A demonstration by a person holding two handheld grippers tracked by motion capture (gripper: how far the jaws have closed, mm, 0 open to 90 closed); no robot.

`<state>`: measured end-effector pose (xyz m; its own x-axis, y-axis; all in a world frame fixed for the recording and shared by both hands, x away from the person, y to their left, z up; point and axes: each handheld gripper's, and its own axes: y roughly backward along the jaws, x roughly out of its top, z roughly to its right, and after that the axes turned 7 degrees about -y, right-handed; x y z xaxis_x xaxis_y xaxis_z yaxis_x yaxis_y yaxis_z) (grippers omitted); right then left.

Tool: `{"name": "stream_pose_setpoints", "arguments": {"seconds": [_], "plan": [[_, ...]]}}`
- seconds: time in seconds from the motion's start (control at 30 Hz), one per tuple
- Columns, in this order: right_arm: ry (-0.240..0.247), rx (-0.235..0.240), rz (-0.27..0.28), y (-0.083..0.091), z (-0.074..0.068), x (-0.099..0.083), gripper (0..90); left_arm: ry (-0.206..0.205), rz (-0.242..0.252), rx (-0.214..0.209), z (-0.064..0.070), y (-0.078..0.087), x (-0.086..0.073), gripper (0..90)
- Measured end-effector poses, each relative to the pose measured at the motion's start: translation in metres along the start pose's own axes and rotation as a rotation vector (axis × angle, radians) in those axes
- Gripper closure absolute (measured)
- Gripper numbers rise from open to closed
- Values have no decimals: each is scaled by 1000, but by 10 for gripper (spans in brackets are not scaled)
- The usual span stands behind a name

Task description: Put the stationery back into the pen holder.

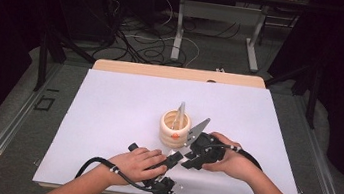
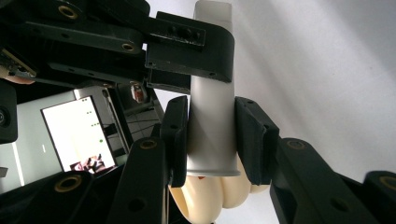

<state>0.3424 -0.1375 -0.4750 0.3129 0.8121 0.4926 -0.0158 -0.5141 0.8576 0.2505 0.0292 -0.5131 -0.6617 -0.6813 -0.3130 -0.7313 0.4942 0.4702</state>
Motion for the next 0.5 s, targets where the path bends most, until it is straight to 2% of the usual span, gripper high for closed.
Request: {"name": "stream_pose_setpoints", "arguments": {"seconds": [0.13, 0.2, 0.23, 0.27, 0.33, 0.4, 0.5], "plan": [[-12, -3, 1, 0, -1, 0, 705, 13, 6, 10, 0, 0, -1, 662], [-5, -3, 0, 0, 0, 0, 707, 33, 12, -3, -1, 1, -1, 656], [-10, -11, -1, 0, 0, 0, 707, 35, 16, 10, -1, 1, -1, 652], [-28, -26, 2, 0, 0, 0, 707, 38, 20, 16, -2, 2, -1, 637], [-53, -40, 1, 0, 2, -1, 707, 71, 26, -2, -3, 2, -1, 616], [-59, -47, -3, 0, 6, -3, 707, 91, 31, -15, -3, 3, -1, 601], [-111, -78, 2, 1, 8, -6, 707, 122, 32, -31, -3, 4, -3, 586]]}}
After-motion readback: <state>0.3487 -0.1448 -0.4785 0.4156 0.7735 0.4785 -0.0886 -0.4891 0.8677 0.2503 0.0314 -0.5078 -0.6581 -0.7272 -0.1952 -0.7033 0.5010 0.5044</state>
